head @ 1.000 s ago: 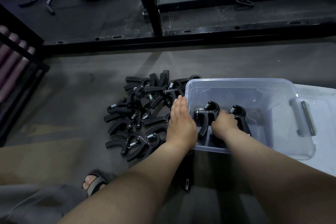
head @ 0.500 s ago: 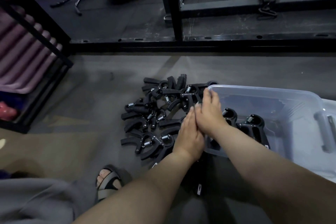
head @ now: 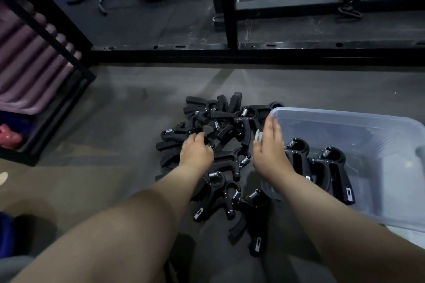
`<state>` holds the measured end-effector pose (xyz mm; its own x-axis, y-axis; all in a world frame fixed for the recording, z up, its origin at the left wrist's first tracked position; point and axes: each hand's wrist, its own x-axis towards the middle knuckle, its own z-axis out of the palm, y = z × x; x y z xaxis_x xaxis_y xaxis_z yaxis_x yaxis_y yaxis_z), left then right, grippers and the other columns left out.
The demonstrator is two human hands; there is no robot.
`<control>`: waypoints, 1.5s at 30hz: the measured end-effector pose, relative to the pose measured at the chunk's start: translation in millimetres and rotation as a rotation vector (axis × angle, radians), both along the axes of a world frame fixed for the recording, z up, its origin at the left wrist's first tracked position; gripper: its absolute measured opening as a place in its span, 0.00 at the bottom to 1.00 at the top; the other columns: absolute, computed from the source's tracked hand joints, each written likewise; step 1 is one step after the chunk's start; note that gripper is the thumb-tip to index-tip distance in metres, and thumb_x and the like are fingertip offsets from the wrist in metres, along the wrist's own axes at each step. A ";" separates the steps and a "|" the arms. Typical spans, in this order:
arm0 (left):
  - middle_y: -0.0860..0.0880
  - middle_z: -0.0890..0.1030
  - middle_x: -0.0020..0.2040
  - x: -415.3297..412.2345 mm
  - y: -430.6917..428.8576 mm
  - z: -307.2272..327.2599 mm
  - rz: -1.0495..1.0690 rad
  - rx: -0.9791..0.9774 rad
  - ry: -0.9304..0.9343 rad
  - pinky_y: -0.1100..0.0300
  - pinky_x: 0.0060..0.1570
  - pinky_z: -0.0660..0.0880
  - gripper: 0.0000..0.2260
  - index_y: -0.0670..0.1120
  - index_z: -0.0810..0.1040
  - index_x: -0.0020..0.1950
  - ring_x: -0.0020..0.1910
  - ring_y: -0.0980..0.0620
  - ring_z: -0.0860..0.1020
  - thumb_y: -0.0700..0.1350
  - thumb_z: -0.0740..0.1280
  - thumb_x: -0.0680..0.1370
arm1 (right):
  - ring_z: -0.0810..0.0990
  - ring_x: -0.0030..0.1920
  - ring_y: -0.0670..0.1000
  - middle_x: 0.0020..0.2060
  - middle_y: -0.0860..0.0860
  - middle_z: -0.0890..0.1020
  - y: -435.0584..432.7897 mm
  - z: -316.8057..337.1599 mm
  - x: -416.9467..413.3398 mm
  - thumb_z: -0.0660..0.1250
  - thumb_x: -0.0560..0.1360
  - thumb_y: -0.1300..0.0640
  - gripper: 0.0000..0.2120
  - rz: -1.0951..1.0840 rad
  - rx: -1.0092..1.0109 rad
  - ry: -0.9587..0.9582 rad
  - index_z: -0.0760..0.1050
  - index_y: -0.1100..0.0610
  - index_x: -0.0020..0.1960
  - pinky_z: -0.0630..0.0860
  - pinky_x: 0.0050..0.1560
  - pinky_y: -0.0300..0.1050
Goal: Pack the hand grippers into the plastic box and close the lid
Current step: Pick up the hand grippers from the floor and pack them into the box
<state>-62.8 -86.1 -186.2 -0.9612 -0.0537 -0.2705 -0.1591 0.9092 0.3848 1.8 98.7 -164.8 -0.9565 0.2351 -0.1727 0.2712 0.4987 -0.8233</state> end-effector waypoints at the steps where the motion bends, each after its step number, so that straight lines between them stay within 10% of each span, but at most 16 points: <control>1: 0.46 0.65 0.75 -8.1 0.7 1.5 -0.030 -0.009 0.022 0.51 0.73 0.59 0.23 0.47 0.66 0.74 0.73 0.45 0.62 0.44 0.59 0.78 | 0.42 0.78 0.50 0.78 0.45 0.39 -0.3 -0.5 0.6 0.52 0.82 0.57 0.34 0.002 -0.006 0.007 0.33 0.46 0.78 0.49 0.74 0.47; 12: 0.47 0.53 0.80 -82.3 52.4 -11.0 -0.332 -0.181 0.055 0.49 0.75 0.53 0.28 0.48 0.56 0.78 0.78 0.44 0.53 0.48 0.60 0.79 | 0.41 0.78 0.46 0.78 0.42 0.39 0.2 -8.0 0.1 0.53 0.82 0.55 0.35 -0.010 0.016 0.026 0.32 0.42 0.77 0.46 0.68 0.39; 20: 0.43 0.72 0.67 -62.7 61.9 -28.6 -0.153 -0.369 -0.238 0.49 0.65 0.63 0.22 0.46 0.67 0.69 0.68 0.40 0.65 0.55 0.62 0.78 | 0.40 0.78 0.48 0.77 0.41 0.38 2.6 -9.0 0.7 0.52 0.82 0.54 0.34 0.008 0.007 -0.001 0.32 0.43 0.78 0.43 0.68 0.40; 34: 0.40 0.75 0.61 -22.7 30.8 24.3 0.122 0.086 -0.082 0.49 0.58 0.74 0.15 0.42 0.66 0.62 0.57 0.38 0.77 0.46 0.62 0.78 | 0.41 0.78 0.50 0.78 0.43 0.38 2.7 1.9 2.2 0.51 0.82 0.55 0.33 0.013 -0.006 -0.044 0.34 0.46 0.78 0.49 0.74 0.49; 39: 0.40 0.76 0.41 -9.6 28.0 69.3 0.530 0.758 -0.210 0.61 0.24 0.71 0.14 0.40 0.67 0.63 0.26 0.49 0.73 0.37 0.60 0.78 | 0.42 0.78 0.51 0.78 0.44 0.36 10.4 6.0 2.4 0.50 0.81 0.55 0.34 0.069 -0.038 -0.107 0.32 0.45 0.78 0.48 0.76 0.52; 45: 0.44 0.76 0.37 19.0 36.3 108.2 0.464 0.996 -0.212 0.59 0.26 0.71 0.12 0.39 0.71 0.63 0.25 0.51 0.73 0.36 0.62 0.80 | 0.44 0.78 0.49 0.78 0.46 0.37 24.8 14.7 17.5 0.52 0.82 0.52 0.34 0.201 -0.072 -0.185 0.33 0.45 0.78 0.48 0.75 0.49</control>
